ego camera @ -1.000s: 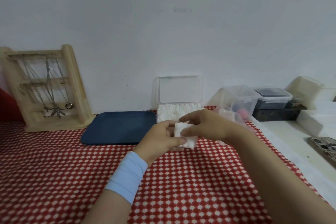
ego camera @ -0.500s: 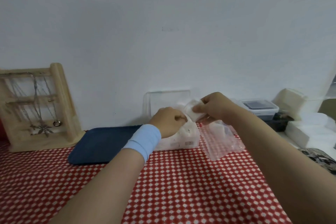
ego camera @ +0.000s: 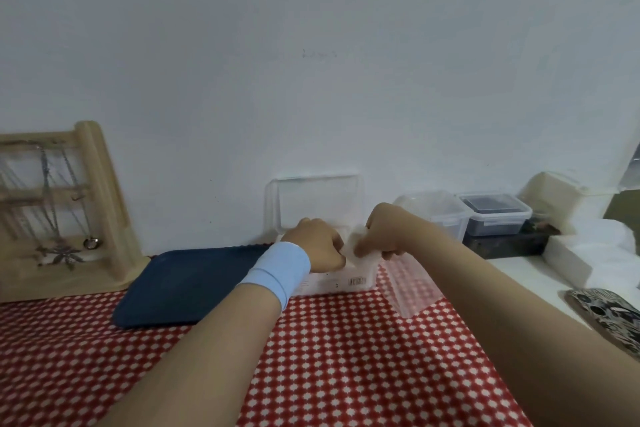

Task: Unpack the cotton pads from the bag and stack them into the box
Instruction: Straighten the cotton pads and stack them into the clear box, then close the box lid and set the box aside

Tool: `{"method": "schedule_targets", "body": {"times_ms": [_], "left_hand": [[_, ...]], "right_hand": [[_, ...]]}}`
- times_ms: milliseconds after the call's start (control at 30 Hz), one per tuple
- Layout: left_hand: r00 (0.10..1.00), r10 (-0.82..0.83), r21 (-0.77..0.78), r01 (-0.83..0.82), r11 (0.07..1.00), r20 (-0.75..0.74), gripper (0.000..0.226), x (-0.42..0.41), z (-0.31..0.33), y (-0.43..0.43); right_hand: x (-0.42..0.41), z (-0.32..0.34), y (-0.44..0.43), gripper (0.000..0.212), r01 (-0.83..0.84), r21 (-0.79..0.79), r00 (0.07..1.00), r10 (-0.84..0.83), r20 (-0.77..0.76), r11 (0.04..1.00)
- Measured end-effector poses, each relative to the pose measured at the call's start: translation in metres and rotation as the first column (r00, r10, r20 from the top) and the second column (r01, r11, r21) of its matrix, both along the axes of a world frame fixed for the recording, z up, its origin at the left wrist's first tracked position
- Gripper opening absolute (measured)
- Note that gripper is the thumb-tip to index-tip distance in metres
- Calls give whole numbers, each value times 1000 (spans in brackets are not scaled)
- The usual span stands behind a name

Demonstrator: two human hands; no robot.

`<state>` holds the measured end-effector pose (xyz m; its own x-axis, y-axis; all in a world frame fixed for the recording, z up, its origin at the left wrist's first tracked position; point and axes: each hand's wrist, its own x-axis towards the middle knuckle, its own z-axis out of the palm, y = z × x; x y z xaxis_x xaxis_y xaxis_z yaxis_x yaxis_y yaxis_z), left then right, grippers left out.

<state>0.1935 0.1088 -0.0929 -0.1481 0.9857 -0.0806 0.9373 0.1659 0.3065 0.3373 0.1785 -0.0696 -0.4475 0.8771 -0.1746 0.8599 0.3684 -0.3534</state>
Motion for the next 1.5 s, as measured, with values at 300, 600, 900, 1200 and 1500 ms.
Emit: {"method": "schedule_targets", "body": {"times_ms": [300, 600, 900, 1200, 1500], "left_hand": [[999, -22, 26, 21, 999, 30, 26, -2, -6, -2], [995, -84, 117, 78, 990, 52, 29, -9, -19, -7], [983, -90, 256, 48, 966, 159, 34, -31, -17, -21], [997, 49, 58, -46, 997, -64, 59, -39, -51, -25], [1000, -17, 70, 15, 997, 20, 53, -38, -42, -12]], "right_hand": [[-35, -8, -3, 22, -52, 222, 895, -53, 443, 974], [-29, -22, 4, 48, 60, 96, 924, -91, 370, 994], [-17, -10, -10, 39, 82, 97, 995, -87, 48, 992], [-30, -67, -27, 74, -194, 129, 973, 174, 151, 973], [-33, -59, -13, 66, -154, 176, 986, 162, -35, 972]]}}
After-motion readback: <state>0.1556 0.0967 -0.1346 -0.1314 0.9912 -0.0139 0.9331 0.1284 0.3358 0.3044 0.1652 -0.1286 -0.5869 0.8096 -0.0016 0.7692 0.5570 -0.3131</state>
